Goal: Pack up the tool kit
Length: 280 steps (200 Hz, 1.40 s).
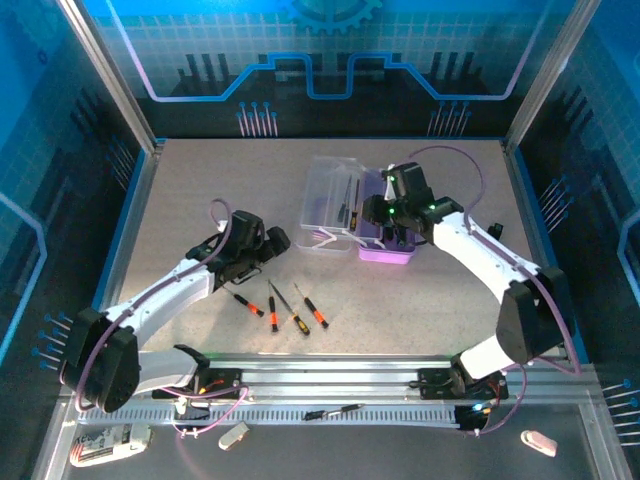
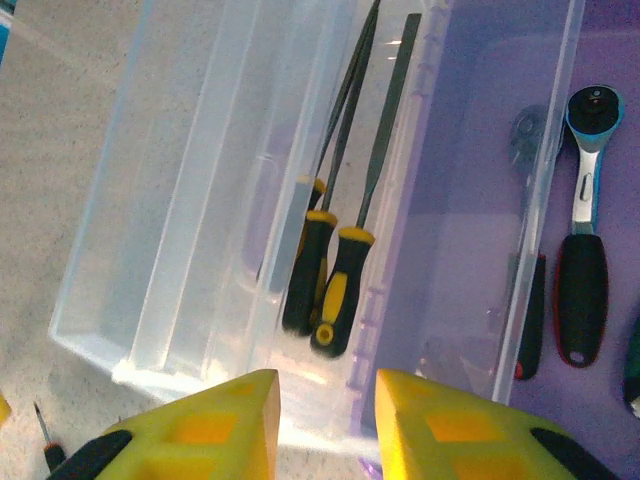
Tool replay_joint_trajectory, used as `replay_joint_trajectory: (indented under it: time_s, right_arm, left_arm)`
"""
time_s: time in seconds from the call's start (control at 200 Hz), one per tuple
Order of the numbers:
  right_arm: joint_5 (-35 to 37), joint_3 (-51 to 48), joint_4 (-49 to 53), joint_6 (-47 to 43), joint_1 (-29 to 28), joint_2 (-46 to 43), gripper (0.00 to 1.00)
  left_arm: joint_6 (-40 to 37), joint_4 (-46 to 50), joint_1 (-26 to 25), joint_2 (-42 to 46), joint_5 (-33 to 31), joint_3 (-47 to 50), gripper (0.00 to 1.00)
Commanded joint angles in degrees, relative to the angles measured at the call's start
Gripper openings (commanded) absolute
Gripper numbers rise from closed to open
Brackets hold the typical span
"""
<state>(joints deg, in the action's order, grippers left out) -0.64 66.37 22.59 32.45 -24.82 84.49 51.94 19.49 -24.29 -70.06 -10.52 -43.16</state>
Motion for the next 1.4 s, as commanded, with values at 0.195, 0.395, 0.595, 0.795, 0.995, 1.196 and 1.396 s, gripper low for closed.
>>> replay_joint_trajectory:
  time_s: [0.195,0.395,0.595,0.795,0.995,1.196,1.396]
  right_arm:
    - [13.4,-2.5,8.4,-7.9,-12.1,-10.2,0.36]
    - [17.2,-1.7,9.3,-6.3,-20.0,-7.7,0.38]
    - [18.5,1.2,10.5,-5.7,-28.0,-2.0,0.38]
    - [17.4,5.8,13.0,-5.3,-33.9,6.0,0.38]
    - [16.7,10.4,17.5,-6.1,-38.7,14.3,0.35]
    - [12.7,12.5,20.7,-6.3,-42.1,20.0,0.42]
    - [11.3,15.4,22.2,-5.7,-43.9,24.8,0.43]
  left_arm:
    - [9.9,1.8,1.6,14.4,-17.8,8.0,0.99]
    - [13.3,3.2,1.6,18.7,-24.1,10.0,0.99]
    - [13.1,3.9,1.7,20.2,-24.8,11.2,0.99]
    - [14.2,7.7,1.6,22.6,-24.8,13.2,0.99]
    - [15.0,8.5,1.9,26.4,-26.2,15.6,0.99]
    - [12.0,10.6,3.2,28.8,-29.5,14.2,0.99]
    - [10.6,10.0,4.7,30.8,-29.1,13.8,0.99]
